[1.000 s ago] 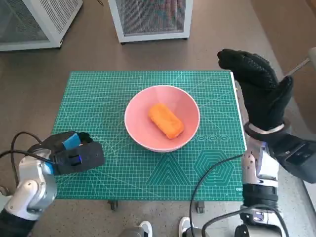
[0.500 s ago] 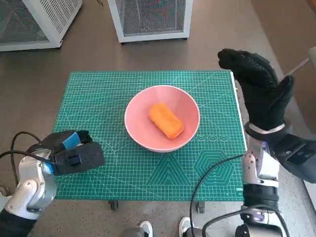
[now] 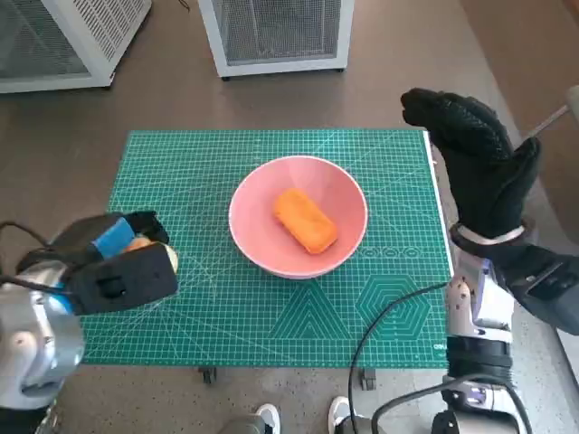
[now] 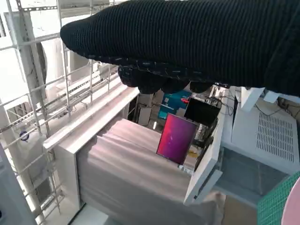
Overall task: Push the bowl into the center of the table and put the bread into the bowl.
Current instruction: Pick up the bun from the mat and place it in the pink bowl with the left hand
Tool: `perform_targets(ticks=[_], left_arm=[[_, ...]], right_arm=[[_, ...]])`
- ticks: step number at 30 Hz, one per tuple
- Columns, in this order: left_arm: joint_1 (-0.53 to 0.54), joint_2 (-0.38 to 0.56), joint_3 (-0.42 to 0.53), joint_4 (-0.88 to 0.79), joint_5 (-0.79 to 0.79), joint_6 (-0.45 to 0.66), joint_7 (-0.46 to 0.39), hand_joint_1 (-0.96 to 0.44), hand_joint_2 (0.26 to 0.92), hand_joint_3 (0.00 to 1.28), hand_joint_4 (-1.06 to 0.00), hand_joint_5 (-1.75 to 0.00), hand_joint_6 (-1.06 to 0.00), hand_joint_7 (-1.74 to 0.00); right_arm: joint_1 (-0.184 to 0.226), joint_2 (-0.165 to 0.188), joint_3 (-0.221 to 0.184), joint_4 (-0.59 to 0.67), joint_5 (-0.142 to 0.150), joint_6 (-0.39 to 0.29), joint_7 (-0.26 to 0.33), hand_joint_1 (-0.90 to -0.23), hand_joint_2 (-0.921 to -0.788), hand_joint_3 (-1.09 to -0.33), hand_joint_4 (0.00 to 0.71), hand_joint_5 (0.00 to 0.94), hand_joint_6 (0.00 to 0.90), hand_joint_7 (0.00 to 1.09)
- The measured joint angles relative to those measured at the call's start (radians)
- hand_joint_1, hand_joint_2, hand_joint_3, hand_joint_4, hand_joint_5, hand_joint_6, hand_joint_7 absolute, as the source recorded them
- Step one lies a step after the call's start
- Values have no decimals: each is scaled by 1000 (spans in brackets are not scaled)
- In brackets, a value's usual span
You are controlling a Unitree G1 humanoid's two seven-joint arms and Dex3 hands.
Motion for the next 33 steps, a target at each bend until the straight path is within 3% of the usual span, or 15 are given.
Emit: perform_targets(ticks=[7, 18, 27, 33], left_arm=[[-13, -16, 47, -90, -59, -45, -4, 4, 898, 20, -821, -975, -699, -1139], [-99, -42, 61, -182, -97, -105, 1, 4, 872, 1, -901, -954, -779, -984], [-245, -131, -15, -155, -102, -171, 40, 3, 869, 0, -913, -953, -782, -970], [-352, -222, -85, -53, -102, -259, 99, 3, 869, 10, -879, -1043, -805, -893]], right_arm=[[0, 0, -1, 2, 0, -1, 5, -661, -921, -743, 206, 1, 159, 198], [0, -2, -3, 3, 0, -1, 8, -667, -921, -742, 207, 1, 164, 191], [-1, -5, -3, 8, 0, -4, 9, -669, -921, -743, 207, 1, 166, 186], [-1, -5, -3, 11, 0, -10, 11, -670, -921, -744, 206, 0, 168, 182]])
